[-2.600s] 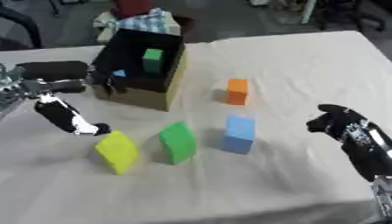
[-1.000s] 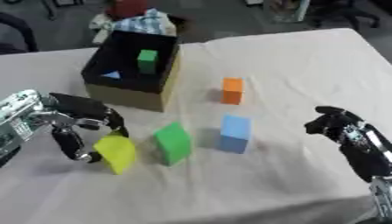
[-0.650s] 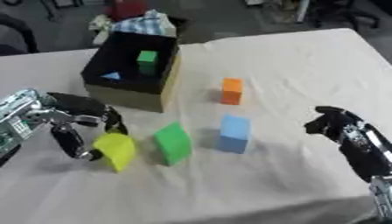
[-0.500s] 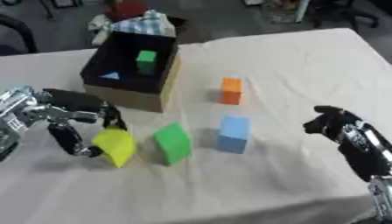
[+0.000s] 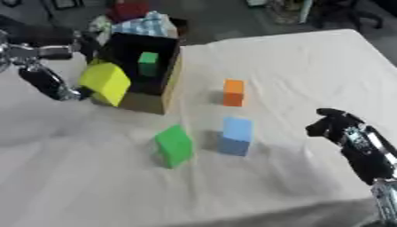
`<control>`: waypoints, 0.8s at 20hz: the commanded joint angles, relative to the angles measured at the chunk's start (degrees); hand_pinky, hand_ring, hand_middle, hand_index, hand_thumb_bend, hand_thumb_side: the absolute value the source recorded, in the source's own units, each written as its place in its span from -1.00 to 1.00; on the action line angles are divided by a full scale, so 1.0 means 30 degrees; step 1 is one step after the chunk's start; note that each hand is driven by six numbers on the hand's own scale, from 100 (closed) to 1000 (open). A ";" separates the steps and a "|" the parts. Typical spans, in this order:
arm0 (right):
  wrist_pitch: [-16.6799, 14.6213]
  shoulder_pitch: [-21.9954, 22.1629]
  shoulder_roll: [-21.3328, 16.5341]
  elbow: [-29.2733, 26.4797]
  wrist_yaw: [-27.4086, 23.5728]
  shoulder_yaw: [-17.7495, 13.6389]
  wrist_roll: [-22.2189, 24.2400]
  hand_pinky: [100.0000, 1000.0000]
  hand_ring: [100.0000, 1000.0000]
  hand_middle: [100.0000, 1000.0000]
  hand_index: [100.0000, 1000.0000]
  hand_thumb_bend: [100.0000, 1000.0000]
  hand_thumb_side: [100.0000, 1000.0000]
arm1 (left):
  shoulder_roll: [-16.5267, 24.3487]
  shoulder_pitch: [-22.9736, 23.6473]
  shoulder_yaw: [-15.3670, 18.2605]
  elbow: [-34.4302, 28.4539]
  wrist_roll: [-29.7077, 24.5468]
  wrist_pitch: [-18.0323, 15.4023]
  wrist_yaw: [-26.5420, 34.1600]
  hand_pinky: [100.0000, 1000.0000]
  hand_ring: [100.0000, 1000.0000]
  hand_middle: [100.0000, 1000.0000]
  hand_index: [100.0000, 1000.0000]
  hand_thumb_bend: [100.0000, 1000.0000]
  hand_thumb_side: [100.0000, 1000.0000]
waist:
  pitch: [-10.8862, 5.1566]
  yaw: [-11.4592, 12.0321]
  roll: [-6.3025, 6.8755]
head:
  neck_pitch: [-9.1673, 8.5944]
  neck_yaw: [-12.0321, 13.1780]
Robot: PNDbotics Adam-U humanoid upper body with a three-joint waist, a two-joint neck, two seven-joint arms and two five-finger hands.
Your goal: Pick up objects on the table and place them in the box.
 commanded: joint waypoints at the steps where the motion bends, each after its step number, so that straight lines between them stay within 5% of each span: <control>1: -0.0035 -0.0109 -0.0306 -0.0163 0.0080 -0.0102 -0.0016 0.40 0.35 0.06 0.58 -1.00 0.39 | -0.0790 -0.1275 0.0572 0.1508 0.0149 0.1074 -0.1054 0.54 0.36 0.09 0.41 -0.61 -1.00 | -0.0486 -0.0008 0.0085 | 0.0092 0.0055; 10: -0.0070 -0.0286 -0.0141 -0.0145 0.0002 -0.0019 0.0060 0.40 0.35 0.06 0.58 -1.00 0.40 | -0.3602 -0.2798 0.2484 0.6380 0.2447 0.4072 -0.4051 0.54 0.43 0.28 0.57 -0.52 -1.00 | -0.0209 -0.0394 -0.0127 | 0.0092 0.0466; 16: -0.0058 -0.0369 -0.0085 -0.0150 -0.0024 0.0046 0.0154 0.40 0.35 0.06 0.58 -1.00 0.40 | -0.4804 -0.3698 0.2678 0.9757 0.4522 0.6149 -0.6129 0.58 0.48 0.51 0.77 -0.41 -1.00 | -0.0102 -0.0599 -0.0159 | 0.0092 0.0789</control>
